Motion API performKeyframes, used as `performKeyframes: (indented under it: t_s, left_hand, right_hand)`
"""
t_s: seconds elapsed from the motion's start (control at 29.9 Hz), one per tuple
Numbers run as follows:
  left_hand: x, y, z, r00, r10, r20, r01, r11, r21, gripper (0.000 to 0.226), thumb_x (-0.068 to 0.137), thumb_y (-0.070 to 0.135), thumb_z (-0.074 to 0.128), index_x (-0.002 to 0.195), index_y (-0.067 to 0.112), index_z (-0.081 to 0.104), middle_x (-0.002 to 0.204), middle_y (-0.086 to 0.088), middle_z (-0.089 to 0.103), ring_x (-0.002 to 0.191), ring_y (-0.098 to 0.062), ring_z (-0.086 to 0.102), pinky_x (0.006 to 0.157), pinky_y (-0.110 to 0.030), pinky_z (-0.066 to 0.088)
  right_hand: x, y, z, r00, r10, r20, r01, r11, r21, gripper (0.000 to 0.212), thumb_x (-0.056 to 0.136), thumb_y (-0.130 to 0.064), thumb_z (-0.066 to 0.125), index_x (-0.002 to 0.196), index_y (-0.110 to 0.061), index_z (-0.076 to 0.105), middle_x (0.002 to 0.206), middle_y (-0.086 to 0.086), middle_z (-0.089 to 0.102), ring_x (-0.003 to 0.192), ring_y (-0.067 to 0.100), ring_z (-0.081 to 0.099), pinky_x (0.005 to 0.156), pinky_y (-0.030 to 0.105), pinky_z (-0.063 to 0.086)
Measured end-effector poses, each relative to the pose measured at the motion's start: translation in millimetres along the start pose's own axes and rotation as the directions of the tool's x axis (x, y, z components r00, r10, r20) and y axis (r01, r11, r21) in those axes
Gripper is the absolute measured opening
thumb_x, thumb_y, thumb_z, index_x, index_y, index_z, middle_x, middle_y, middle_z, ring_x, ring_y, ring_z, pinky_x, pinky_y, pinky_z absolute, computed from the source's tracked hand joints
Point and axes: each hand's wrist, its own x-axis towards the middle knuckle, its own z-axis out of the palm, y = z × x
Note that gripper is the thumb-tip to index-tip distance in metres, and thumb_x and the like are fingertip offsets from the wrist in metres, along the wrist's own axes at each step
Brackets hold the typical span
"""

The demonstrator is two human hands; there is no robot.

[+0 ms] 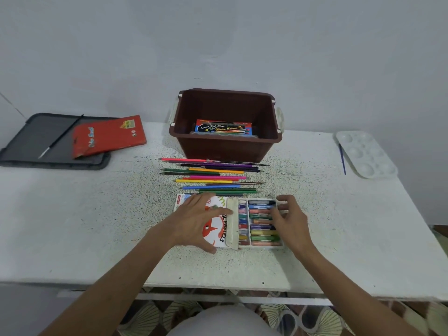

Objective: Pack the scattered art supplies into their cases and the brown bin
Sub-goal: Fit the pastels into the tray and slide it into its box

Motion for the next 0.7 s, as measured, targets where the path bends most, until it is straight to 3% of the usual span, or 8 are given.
performKeyframes:
  t_s: [0.13,0.27,0.37,0.43,0.57,0.7]
  left_hand:
    - [1,1,1,1.0,0.012,-0.01,-0.012,1.0,0.004,0.1,0.065,0.072,0.071,0.143,0.058,0.011,0.158,0.0,0.002,0.147,-0.025,-0.001,0.117,-0.048,0.012]
    - [2,2,-1,1.0,-0.002,-0.005,0.002,1.0,-0.004,0.1,0.066,0.071,0.072,0.144,0.057,0.012,0.158,-0.001,0.003,0.146,-0.025,-0.002,0.117,-0.048,0.011]
    - [-1,-2,-3,1.0,0.0,-0.011,0.0,0.999,-0.033,0.099,0.066,0.071,0.072,0.145,0.055,0.015,0.158,0.0,0.005,0.146,-0.024,-0.001,0.116,-0.046,0.011]
    - [-2,-2,-4,1.0,0.003,-0.016,-0.004,0.999,-0.038,0.098,0.066,0.071,0.072,0.145,0.054,0.016,0.157,0.002,0.006,0.145,-0.022,0.001,0.116,-0.044,0.013]
    - [-3,-1,-2,0.999,0.012,-0.038,-0.014,0.999,-0.043,0.098,0.064,0.072,0.071,0.145,0.055,0.018,0.155,0.003,0.007,0.144,-0.021,0.001,0.115,-0.044,0.014]
    - [-3,0,-3,1.0,0.007,-0.027,-0.009,0.999,-0.054,0.098,0.065,0.071,0.072,0.145,0.055,0.019,0.154,0.003,0.008,0.143,-0.022,0.004,0.115,-0.045,0.016]
  right_hand:
    - [-7,-7,11,0.999,0.026,0.021,-0.028,0.994,0.104,0.019,0.099,-0.018,0.053,0.117,-0.024,0.05,0.101,-0.002,0.065,0.081,0.008,0.066,0.066,0.028,0.057]
    - [-14,-12,25,0.999,0.017,0.036,-0.022,0.99,0.136,0.018,0.099,-0.016,0.052,0.115,-0.024,0.051,0.101,-0.004,0.064,0.082,0.011,0.067,0.07,0.038,0.06]
    - [-10,-12,22,0.998,0.048,0.039,-0.055,0.98,0.193,0.02,0.098,-0.014,0.054,0.116,-0.023,0.051,0.1,-0.007,0.062,0.081,0.005,0.065,0.059,0.018,0.053]
    - [-8,-9,21,0.998,0.03,0.055,-0.039,0.984,0.172,0.022,0.097,-0.014,0.057,0.117,-0.024,0.051,0.102,-0.006,0.062,0.081,0.004,0.064,0.054,0.014,0.05]
    - [-4,-5,25,0.991,-0.059,0.121,0.059,0.998,0.001,0.031,0.096,-0.016,0.059,0.12,-0.036,0.056,0.114,0.005,0.054,0.092,0.015,0.061,0.076,0.029,0.057]
    - [-8,-2,28,0.964,-0.232,0.132,0.262,0.914,-0.309,0.03,0.099,-0.02,0.055,0.122,-0.034,0.066,0.135,0.016,0.041,0.121,0.033,0.043,0.097,0.036,0.043]
